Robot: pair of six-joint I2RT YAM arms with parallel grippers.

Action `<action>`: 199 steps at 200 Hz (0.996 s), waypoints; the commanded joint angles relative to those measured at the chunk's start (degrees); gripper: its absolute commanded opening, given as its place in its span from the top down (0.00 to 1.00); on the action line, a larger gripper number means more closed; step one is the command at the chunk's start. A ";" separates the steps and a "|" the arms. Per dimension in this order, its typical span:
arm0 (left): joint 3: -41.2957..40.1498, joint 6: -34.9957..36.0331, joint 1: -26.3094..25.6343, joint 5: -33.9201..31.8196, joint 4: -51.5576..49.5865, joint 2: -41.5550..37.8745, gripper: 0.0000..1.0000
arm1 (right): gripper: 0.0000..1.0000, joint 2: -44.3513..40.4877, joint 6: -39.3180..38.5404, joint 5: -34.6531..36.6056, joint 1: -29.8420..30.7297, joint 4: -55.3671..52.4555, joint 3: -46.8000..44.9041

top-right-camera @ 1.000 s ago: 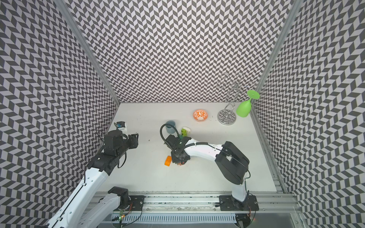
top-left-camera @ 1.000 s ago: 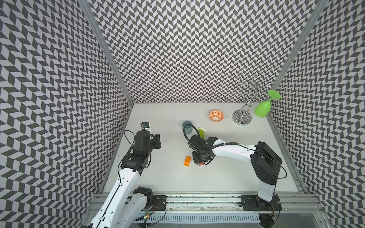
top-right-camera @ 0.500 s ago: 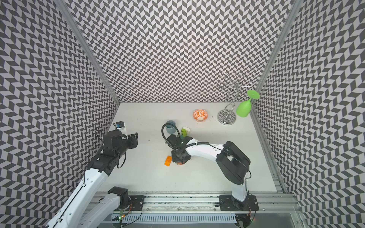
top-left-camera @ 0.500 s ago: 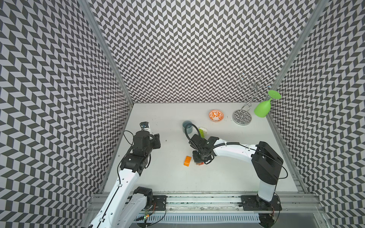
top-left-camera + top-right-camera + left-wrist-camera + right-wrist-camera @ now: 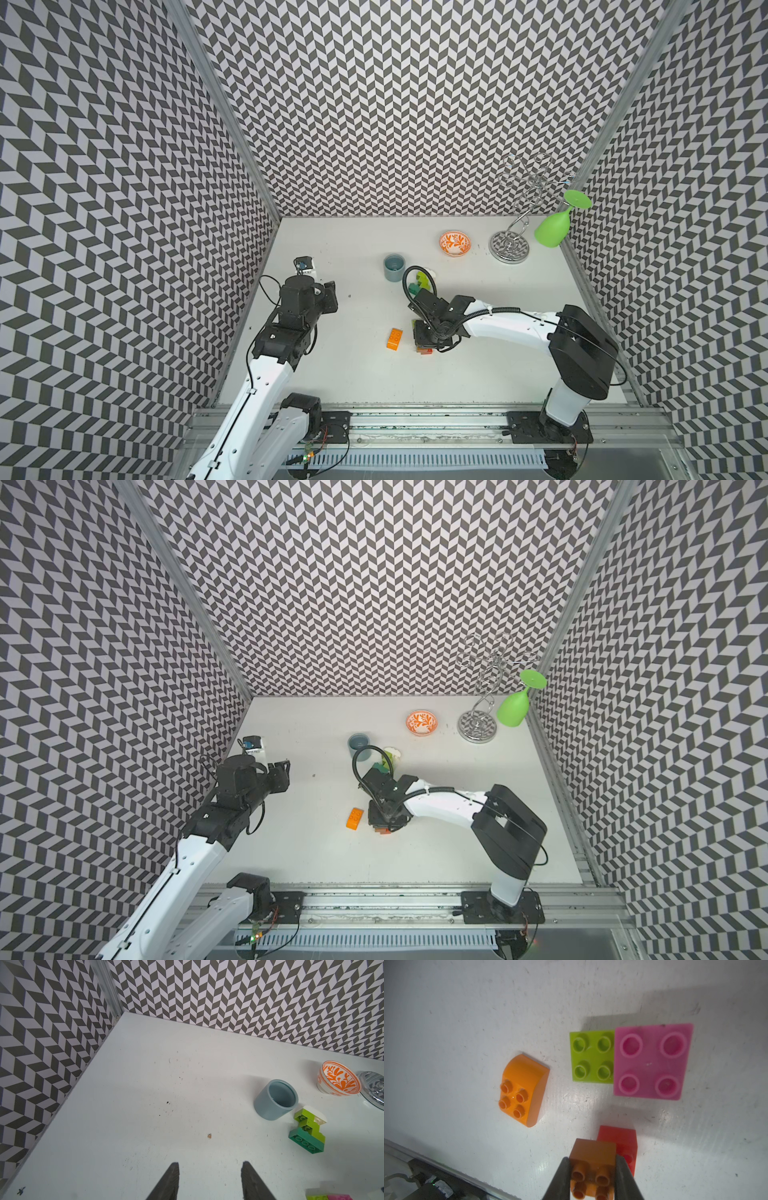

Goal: Assemble the letter s with lego
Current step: Assemble the lego brick with the lego brick.

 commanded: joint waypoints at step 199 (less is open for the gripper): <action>-0.15 0.97 0.77 1.34 1.42 -0.33 0.46 | 0.30 -34.46 -95.22 8.58 3.39 17.19 -21.77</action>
